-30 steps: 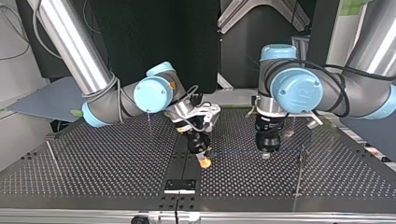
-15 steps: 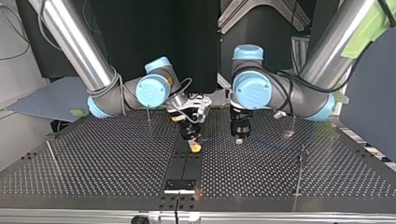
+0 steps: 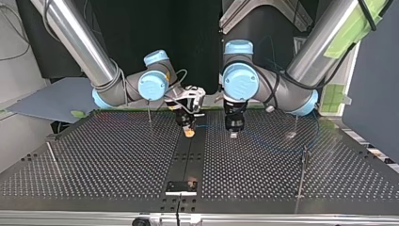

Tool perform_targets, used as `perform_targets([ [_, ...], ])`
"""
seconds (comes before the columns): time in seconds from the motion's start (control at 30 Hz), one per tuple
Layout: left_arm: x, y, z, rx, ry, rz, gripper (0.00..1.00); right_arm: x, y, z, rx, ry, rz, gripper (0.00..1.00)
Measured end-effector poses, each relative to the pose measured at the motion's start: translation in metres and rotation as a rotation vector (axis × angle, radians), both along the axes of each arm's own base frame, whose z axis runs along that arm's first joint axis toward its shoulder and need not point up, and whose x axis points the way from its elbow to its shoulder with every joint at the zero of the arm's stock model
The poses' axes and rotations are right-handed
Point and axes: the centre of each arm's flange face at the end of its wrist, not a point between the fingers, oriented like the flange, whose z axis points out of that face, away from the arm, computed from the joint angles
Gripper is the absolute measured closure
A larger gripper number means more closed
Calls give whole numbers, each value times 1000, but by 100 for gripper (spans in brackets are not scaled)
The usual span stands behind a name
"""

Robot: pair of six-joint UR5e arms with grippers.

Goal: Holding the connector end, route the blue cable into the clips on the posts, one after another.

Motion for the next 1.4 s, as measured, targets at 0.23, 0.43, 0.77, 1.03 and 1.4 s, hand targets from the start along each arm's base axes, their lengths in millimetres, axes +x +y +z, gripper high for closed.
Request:
perform_targets([
  [0.23, 3, -9, -26, -9, 5, -7, 100, -11, 1, -26, 5, 6, -18, 100],
  [0.43, 6, -23, -56, -8, 28, -22, 100, -20, 3, -48, 7, 8, -27, 100],
  [0.77, 1, -26, -101, -21, 51, -21, 100, -34, 12, -82, 23, 12, -36, 100],
  [1.03, -4, -25, -114, -30, 39, -26, 100, -39, 16, -94, 31, 18, -40, 100],
  [1.4, -9, -44, -161, -10, 94, -62, 100, -51, 26, -119, 42, 23, -45, 100],
])
